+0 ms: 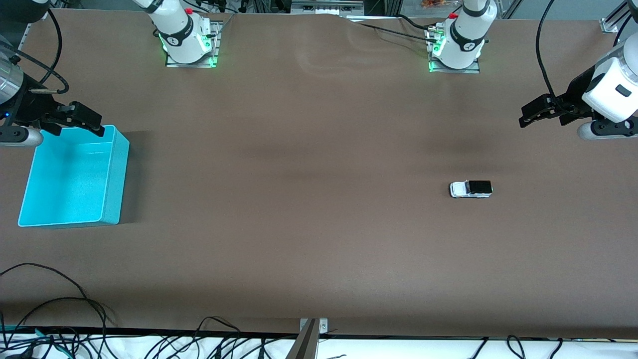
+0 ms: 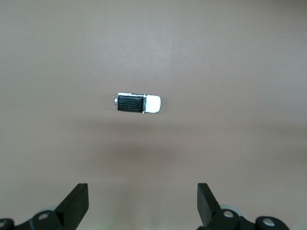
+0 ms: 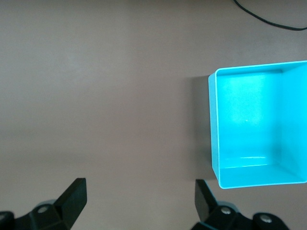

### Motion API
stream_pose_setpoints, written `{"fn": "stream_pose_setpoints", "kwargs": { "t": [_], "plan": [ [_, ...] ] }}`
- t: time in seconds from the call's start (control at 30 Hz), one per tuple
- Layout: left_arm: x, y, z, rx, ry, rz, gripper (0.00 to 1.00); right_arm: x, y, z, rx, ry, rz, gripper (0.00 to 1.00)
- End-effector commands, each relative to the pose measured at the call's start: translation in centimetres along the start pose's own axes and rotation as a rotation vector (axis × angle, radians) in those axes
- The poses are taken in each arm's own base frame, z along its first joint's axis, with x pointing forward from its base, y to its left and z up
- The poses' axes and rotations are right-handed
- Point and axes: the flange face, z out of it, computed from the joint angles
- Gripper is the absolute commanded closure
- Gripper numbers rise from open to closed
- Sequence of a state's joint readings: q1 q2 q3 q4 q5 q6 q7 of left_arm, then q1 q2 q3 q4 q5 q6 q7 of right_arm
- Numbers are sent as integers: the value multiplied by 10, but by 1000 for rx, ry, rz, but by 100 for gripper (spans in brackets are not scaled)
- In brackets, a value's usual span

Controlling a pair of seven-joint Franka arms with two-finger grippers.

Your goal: Wind and store white jeep toy

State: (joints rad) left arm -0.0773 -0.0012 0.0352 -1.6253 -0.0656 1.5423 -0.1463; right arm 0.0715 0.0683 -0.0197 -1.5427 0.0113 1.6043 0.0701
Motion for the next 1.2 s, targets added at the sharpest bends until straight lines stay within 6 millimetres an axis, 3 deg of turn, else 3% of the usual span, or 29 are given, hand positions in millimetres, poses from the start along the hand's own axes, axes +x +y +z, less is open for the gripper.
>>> {"fn": "stream_pose_setpoints", "kwargs": {
  "t": [0.0,0.63,0.67,1.17],
  "plan": [
    [4,-1,-6,-2,-4,0,0,2,-2,-6,11,-5,-8,0],
    [3,-2,-6,18,0,2,0,2,1,-6,13,-5,-5,0],
    [2,6,-7,69,9,33,0,2,0,-6,14,-5,-8,0],
    [-1,6,-12,72,15,117,0,2,0,-6,16,-3,-6,0]
  ]
}}
